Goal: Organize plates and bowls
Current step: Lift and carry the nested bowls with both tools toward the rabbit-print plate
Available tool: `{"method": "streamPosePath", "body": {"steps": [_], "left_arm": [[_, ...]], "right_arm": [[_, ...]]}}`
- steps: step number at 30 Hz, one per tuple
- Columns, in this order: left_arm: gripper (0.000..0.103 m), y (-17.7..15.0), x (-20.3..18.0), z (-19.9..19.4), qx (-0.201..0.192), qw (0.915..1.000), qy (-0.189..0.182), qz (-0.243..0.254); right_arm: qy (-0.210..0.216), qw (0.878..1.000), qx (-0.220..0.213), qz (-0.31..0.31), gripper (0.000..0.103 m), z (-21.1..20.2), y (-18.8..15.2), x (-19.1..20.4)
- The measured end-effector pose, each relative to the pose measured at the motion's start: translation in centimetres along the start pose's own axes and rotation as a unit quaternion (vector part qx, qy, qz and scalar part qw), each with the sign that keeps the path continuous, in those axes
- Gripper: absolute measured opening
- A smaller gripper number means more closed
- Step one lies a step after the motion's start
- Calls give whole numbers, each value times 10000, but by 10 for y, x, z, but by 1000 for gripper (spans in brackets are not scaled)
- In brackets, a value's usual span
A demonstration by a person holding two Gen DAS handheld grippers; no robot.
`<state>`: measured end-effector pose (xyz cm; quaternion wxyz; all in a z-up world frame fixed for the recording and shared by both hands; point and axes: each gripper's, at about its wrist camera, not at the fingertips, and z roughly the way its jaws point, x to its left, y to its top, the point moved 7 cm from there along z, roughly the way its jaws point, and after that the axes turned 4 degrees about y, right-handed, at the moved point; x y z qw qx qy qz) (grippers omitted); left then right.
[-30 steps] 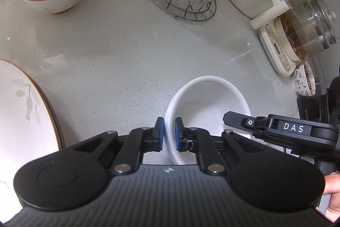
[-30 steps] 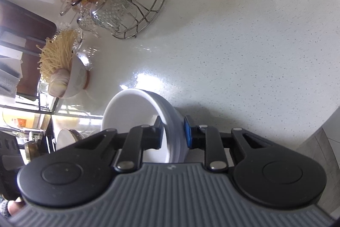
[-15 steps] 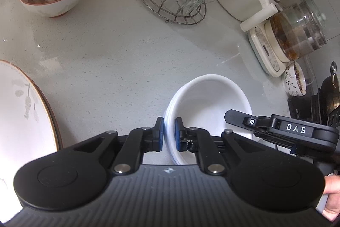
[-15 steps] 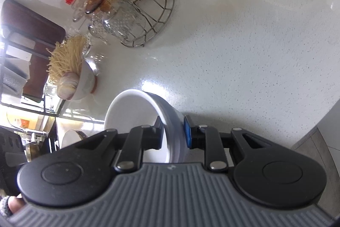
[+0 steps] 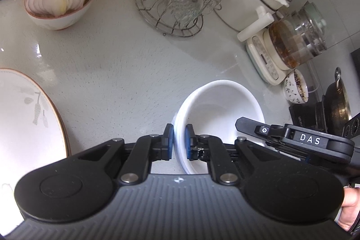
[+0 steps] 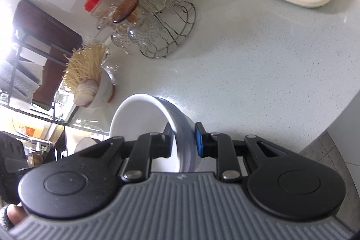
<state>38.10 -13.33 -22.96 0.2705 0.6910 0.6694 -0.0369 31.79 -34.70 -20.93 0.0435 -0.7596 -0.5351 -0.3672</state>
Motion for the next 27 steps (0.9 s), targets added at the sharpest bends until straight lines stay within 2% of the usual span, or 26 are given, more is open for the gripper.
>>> {"method": "streamPosePath", "body": {"steps": [9,14,27], "left_arm": [[13,0,1,-34,-258,9995,-160,70],[13,-4,9,-53,-396,9990,-201,8],[13,-20,43,-110,-846,9962,-157,-90]], "right_arm": [[55,9994,-284,-210,23,-16,-1,26],[146,9989,-438,-85,23,-25,-9,40],[318,9952,-616,-697,23,-32,-25,97]]}}
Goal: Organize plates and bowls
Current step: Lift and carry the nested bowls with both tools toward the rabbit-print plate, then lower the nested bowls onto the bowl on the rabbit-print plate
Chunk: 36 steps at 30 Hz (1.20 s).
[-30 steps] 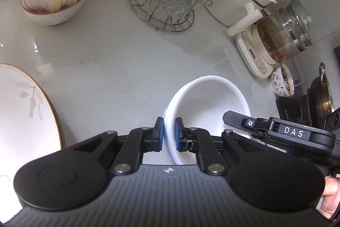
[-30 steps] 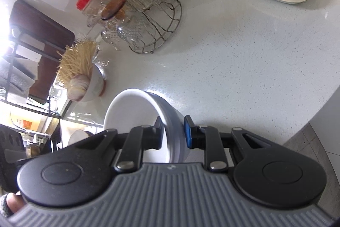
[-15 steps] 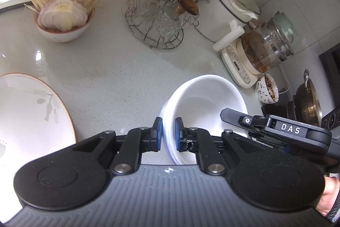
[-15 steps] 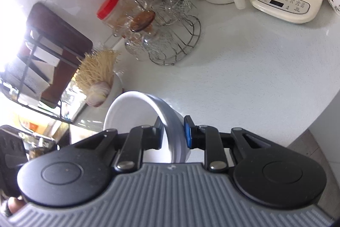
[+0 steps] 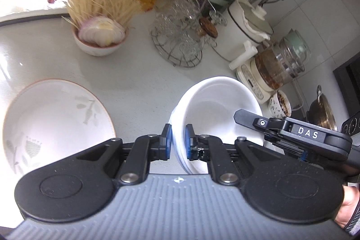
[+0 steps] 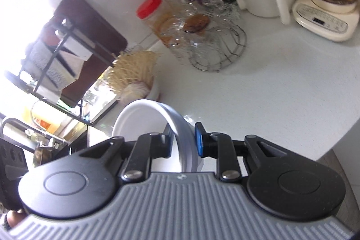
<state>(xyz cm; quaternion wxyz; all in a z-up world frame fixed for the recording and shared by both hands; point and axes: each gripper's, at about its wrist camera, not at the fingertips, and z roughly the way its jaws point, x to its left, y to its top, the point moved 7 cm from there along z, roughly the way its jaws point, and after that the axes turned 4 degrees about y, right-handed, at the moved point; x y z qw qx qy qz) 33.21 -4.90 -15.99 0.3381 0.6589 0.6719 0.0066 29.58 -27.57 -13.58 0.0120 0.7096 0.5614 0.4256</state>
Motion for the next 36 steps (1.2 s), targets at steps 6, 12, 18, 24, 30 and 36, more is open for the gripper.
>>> {"method": "streamPosePath", "body": {"steps": [6,12,18,24,30,36], "left_arm": [[13,2,16,-25,-249,9995,74,-172],[13,-1,40,-50,-466,9979,190,-414],[13,-7,67,-72,-675,9949,327,-671],[13,-12,100,-84,-831,9903,535,-973],[13,-26,134,-75,-651,9871,633,-1322],[13,-38,162,-59,-431,9838,718,-1583]], "right_arm": [[148,9997,79,-204,23,6,-2,25],[368,9982,244,-413,23,18,-8,54],[586,9947,448,-713,23,32,-15,84],[717,9898,788,-947,23,58,-29,107],[597,9848,1222,-1079,23,91,-49,116],[459,9794,1594,-1154,23,123,-64,117]]}}
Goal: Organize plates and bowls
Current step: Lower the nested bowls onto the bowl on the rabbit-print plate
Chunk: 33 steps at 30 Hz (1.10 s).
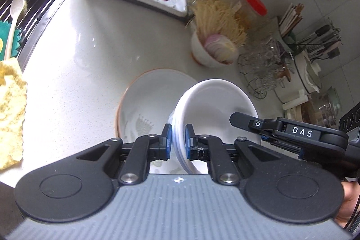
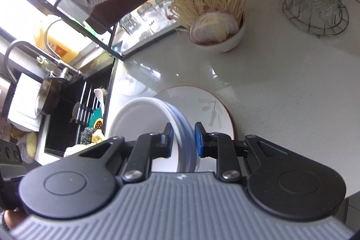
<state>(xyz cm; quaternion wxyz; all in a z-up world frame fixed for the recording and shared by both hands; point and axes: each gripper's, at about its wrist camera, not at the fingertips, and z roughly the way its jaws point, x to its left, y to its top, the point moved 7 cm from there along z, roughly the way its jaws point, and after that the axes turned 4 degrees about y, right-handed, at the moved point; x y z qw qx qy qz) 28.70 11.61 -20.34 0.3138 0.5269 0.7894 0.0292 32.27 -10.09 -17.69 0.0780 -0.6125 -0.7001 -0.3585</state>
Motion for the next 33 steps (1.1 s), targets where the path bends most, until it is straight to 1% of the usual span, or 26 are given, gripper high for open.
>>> {"method": "streamPosePath", "body": {"steps": [7,11,15,20,24,27,33], "left_arm": [[13,5,15,19,120,9998,95,-143],[13,6,13,28,147,9997,170,-123],[13,4,12,32,152,9995,276,-103],[14,3,10,42,133,9990,429,-69],[14,4,12,46,148,9989,386,-209],[14,6,9,48,167,9990,403,-111],[14,11,7,49,203,9988,456,-7]], "right_arm": [[-177,9993,268,-184,23,26,1,-2],[-279,9989,338,-178,24,33,1,-7],[-283,9986,426,-144,24,38,-1,-11],[-335,9982,455,-175,25,45,0,-14],[-377,9981,471,-107,25,49,1,-19],[-383,9981,447,-203,25,50,3,-18],[-337,9985,418,-139,25,48,5,-20]]}}
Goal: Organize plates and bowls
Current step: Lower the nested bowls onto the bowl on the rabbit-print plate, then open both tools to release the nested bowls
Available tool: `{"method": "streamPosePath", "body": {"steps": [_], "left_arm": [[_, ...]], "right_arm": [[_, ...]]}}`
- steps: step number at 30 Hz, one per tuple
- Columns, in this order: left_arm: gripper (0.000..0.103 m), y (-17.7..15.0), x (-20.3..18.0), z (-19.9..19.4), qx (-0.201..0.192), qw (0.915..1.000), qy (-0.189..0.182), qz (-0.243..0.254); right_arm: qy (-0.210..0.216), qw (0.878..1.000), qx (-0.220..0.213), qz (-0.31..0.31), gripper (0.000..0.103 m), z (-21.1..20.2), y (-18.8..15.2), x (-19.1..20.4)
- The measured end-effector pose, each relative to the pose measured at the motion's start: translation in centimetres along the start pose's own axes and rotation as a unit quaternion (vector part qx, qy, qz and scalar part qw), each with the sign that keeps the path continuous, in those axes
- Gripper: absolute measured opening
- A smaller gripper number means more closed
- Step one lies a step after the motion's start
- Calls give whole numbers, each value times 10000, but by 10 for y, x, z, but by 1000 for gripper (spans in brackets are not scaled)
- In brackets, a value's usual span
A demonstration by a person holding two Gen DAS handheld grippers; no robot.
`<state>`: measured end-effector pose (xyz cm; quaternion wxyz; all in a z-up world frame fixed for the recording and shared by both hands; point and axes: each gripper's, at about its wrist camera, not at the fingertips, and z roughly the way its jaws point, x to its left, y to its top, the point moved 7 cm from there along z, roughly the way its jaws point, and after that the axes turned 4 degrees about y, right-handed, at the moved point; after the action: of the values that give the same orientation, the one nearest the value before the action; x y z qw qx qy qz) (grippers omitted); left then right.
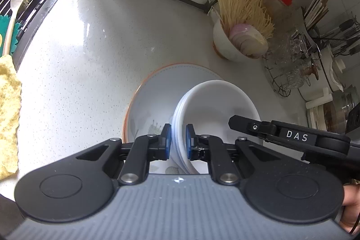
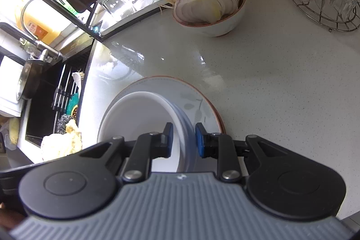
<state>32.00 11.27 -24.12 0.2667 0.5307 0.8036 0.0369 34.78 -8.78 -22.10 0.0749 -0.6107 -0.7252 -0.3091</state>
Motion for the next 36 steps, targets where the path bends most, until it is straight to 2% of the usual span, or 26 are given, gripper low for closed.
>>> {"method": "streamPosePath", "body": {"steps": [2,5,7,9,11,24,36], "left_arm": [[14,1,-2,-4,-31,9999,42,92],[27,3,-2,-9,-121,9998,71,104],[29,5,-2,-15,-191,9997,51,118],[29,7,-5,-22,-255,9995,4,200],[29,9,-7,-29,-331,9991,1,265],[29,18,-43,-95,-941,9916,-55,887],[29,-15,-86,-157,-1546,9802,-64,1237]], "right_arm": [[14,10000,-60,-2,25,-2,1,1],[58,9999,-84,17,25,-5,1,2],[52,9999,-110,-60,27,-8,1,4],[77,9997,-216,-131,39,-14,3,7],[130,9993,-316,-152,46,-21,5,10],[193,9919,-1163,-462,46,-89,13,27],[282,9749,-1998,-936,46,-172,-1,42]]}}
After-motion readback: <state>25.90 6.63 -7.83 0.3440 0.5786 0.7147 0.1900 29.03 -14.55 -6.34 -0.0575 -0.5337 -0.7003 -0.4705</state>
